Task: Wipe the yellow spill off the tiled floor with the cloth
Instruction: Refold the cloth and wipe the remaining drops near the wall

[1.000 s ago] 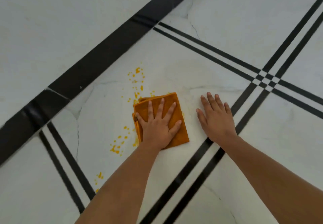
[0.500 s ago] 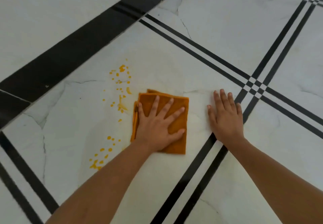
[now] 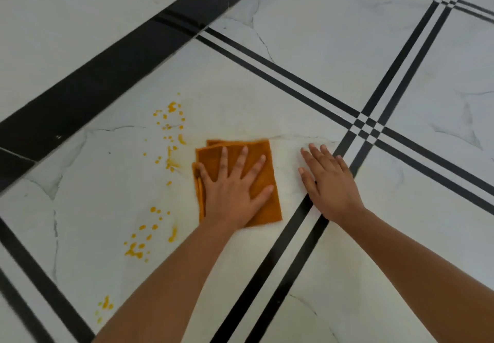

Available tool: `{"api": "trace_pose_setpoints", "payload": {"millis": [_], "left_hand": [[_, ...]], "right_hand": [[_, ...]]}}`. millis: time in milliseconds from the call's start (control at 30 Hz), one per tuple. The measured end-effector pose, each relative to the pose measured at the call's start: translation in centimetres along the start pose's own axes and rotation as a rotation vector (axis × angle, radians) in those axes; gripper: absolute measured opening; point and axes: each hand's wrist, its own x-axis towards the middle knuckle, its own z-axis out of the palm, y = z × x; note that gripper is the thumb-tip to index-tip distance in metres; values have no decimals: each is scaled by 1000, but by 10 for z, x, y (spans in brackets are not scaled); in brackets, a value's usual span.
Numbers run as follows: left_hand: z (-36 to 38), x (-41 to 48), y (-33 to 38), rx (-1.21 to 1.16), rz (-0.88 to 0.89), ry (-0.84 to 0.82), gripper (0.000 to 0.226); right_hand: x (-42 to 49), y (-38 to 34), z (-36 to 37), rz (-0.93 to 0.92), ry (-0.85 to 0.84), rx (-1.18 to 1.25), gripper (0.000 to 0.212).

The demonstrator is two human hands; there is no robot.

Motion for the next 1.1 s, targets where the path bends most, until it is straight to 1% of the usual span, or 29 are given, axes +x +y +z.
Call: {"api": "trace_pose_setpoints", "payload": {"millis": [67,100,167,200,233,267,333,367,400,467,500,567,633,667,700,767,867,933,1000,1100], "left_hand": [[-3,-10,-16,53,72,-15,67],[-8,2,-31,47,30,-30,67],[-19,22,-53,-37,-225,-58,66],[-19,24,-57,-52,-306,-45,65],[-16,15,-61,-42,-308,-10,65],[-12,1,-61,-31,-247,28,65],[-7,-18,-68,46,-94,25,67],[-10,-11,-77,46,-62,18,67],[-15,6,-89,27,-74,18,67],[-24,29,-107,-26,-217,-15,65],[-23,35,-112,-32,-256,-5,64],[-20,28,-109,-12,-198,19,65],[-18,24,-113,26,-97,-2,64],[-21,31,-120,27,-77,-14,64],[-25,40,-127,12,-94,-36,64],[-29,68,-142,-13,-153,-27,65],[-38,109,-157,-37,-190,-24,63],[-44,123,-165,-55,-220,-28,58],[-44,118,-162,-49,-207,-45,57],[-33,92,-160,36,-114,-34,57]], "right_hand": [[9,-11,-2,-24,-2,13,54],[13,-20,-2,-18,4,32,54],[18,-36,2,-23,11,50,54],[21,-42,4,-28,5,46,54],[25,-49,5,-47,-12,35,54],[30,-56,6,-62,-27,26,54],[44,-70,7,-77,-30,23,55],[53,-76,8,-81,-24,27,55],[63,-84,8,-81,-16,31,56],[79,-102,12,-57,-4,32,57],[90,-109,14,-34,8,36,57],[107,-118,14,0,13,37,58],[129,-126,12,-15,28,2,57],[139,-130,9,-17,22,-4,57],[145,-133,9,-16,0,-4,57],[156,-138,13,-22,-23,-14,58],[157,-135,24,-26,29,-40,59],[157,-136,28,-26,66,-33,64],[157,-135,30,-18,55,-34,68],[157,-135,31,-12,65,-38,70]]}}
